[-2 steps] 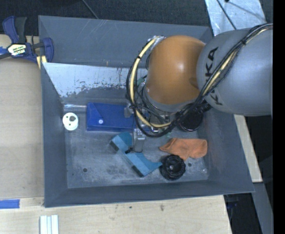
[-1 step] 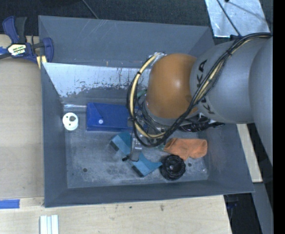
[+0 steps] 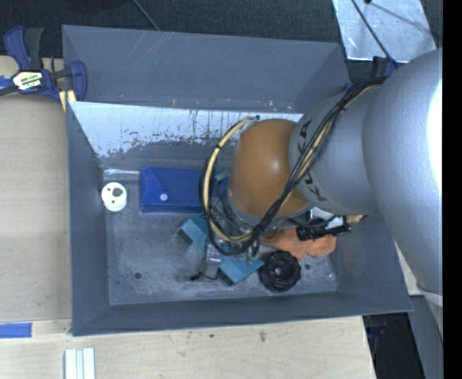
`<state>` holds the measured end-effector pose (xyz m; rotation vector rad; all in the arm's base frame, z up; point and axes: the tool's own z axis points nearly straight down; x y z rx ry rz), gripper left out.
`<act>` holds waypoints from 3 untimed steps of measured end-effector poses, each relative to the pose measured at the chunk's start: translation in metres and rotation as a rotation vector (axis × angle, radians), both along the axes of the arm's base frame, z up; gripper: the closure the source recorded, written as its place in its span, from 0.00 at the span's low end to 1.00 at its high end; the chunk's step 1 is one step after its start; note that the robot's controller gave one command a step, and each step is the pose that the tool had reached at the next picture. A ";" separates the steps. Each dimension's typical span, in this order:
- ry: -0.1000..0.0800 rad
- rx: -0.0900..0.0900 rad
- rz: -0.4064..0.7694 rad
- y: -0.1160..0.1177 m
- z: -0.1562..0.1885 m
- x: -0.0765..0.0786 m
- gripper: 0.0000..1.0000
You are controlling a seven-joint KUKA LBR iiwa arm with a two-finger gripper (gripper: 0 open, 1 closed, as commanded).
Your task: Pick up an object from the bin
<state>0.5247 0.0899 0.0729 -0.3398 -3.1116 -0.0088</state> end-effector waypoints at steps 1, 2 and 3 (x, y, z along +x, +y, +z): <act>-0.012 0.002 -0.174 -0.005 0.003 -0.009 0.00; -0.005 -0.001 0.000 -0.002 0.000 -0.001 0.00; -0.006 0.000 -0.174 -0.006 0.001 -0.011 1.00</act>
Offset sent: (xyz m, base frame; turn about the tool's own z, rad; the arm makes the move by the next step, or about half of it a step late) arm 0.0000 0.0000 0.0000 0.0000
